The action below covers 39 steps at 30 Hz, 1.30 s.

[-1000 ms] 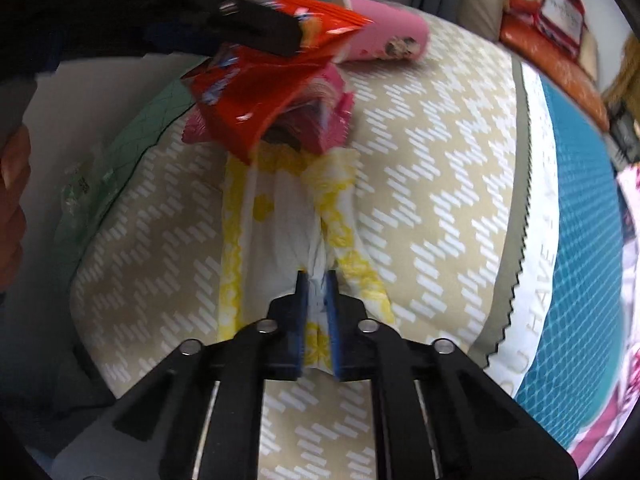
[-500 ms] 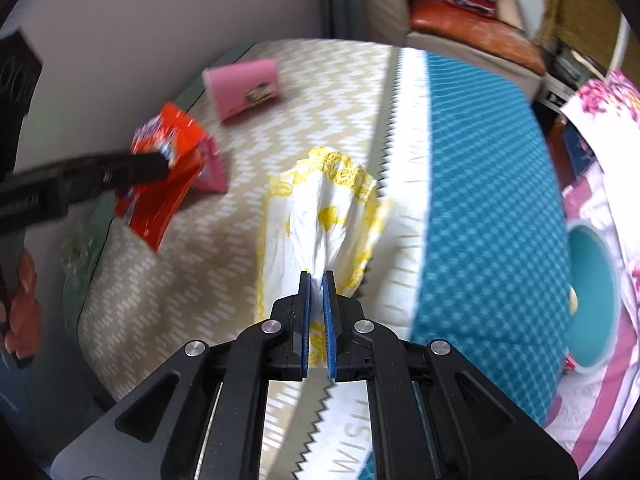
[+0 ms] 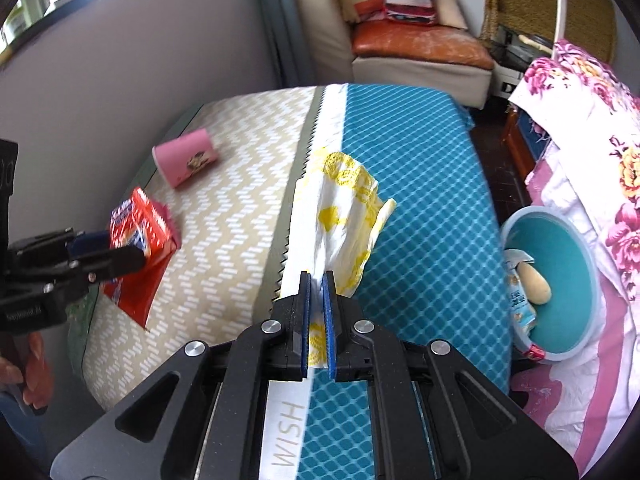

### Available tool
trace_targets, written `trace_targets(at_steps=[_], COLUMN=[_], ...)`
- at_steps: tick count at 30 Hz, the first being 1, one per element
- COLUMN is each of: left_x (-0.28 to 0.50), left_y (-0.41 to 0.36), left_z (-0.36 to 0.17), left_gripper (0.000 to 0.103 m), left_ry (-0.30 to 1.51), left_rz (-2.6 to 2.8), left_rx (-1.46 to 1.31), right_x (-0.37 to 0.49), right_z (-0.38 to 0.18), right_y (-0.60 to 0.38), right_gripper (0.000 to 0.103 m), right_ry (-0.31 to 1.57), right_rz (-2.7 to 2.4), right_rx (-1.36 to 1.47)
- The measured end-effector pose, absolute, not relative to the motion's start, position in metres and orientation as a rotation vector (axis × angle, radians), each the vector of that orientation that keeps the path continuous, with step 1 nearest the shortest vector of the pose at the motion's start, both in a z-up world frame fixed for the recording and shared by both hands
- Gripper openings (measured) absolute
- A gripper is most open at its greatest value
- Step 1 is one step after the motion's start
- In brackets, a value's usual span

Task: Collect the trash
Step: 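Carry both items over the bin and release the tissue from right tool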

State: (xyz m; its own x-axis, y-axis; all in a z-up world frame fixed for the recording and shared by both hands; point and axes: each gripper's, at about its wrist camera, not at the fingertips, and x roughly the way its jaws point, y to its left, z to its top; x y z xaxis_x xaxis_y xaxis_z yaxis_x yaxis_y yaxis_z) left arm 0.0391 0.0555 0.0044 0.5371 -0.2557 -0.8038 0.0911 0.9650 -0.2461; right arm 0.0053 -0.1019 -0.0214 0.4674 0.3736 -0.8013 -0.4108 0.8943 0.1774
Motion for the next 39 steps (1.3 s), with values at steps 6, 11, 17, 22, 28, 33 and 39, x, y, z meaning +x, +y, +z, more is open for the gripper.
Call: trace_targets(at_steps=[6, 11, 17, 22, 28, 33, 39], left_x=[0.052, 0.067, 0.087, 0.102, 0.124, 0.145, 0.169], left_y=[0.028, 0.002, -0.034, -0.067, -0.113, -0.154, -0.196], left_z=[0.004, 0.003, -0.001, -0.006, -0.012, -0.019, -0.035], left_gripper=[0.044, 0.044, 0.044, 0.044, 0.044, 0.044, 0.044], left_ry=[1.005, 1.025, 1.044, 1.054, 1.053, 1.059, 1.079], left_rz=[-0.228, -0.247, -0.279, -0.319, -0.379, -0.432, -0.483], left_rx=[-0.132, -0.086, -0.039, -0.01, 0.032, 0.066, 0.098], right_x=[0.012, 0.017, 0.027, 0.034, 0.047, 0.059, 0.073], right_z=[-0.018, -0.018, -0.021, -0.024, -0.024, -0.029, -0.036], right_y=[-0.131, -0.153, -0.189, -0.215, -0.258, -0.294, -0.337], right_gripper=[0.006, 0.006, 0.006, 0.006, 0.006, 0.006, 0.006], right_ry=[0.956, 0.948, 0.933, 0.935, 0.925, 0.925, 0.942], right_rz=[0.452, 0.434, 0.392, 0.35, 0.263, 0.189, 0.108], right_rx=[0.007, 0.034, 0.07, 0.086, 0.117, 0.143, 0.174])
